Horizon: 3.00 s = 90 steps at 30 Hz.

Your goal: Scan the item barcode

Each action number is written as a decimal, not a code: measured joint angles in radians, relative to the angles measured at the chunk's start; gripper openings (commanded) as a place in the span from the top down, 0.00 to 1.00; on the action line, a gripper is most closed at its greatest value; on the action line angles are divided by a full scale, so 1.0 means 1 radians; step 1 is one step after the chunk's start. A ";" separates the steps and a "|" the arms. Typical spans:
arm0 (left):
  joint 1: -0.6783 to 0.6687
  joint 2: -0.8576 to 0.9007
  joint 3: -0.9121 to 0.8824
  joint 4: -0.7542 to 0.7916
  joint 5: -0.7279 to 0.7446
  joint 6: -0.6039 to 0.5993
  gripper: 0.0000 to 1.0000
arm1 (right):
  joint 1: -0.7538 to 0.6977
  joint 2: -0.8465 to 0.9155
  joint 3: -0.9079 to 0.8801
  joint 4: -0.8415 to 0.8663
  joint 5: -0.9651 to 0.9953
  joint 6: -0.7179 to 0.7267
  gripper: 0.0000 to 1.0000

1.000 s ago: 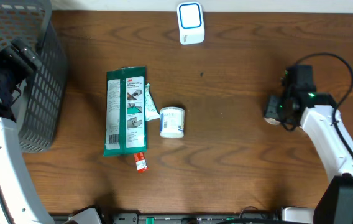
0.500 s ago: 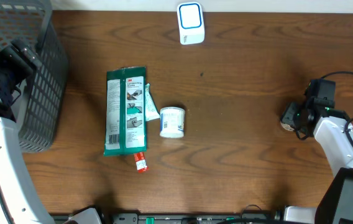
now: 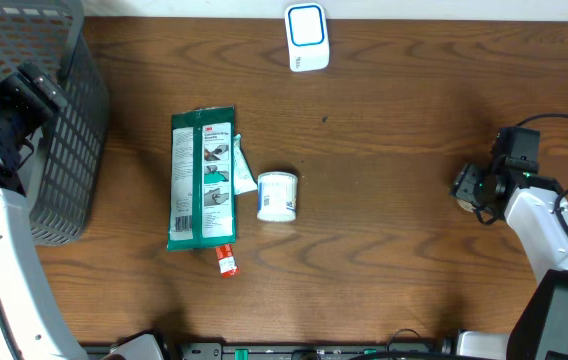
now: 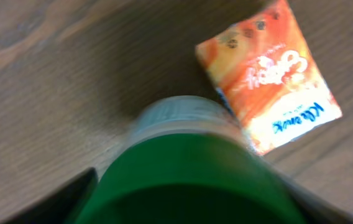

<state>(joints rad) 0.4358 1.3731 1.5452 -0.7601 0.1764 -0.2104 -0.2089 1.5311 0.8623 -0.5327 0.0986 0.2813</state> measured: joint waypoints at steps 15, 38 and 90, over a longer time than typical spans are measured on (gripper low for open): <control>0.000 0.000 0.000 0.000 0.000 0.000 0.07 | 0.000 0.000 0.001 -0.013 0.002 -0.030 0.01; 0.000 0.000 0.000 0.000 0.000 0.000 0.07 | 0.432 -0.053 0.217 -0.167 -0.405 -0.037 0.12; 0.000 0.000 0.000 0.000 0.000 0.000 0.07 | 0.917 0.743 1.083 -0.660 -0.228 0.412 0.01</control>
<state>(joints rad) 0.4358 1.3735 1.5452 -0.7601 0.1764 -0.2104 0.7086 2.2742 1.9453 -1.1931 -0.1291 0.6937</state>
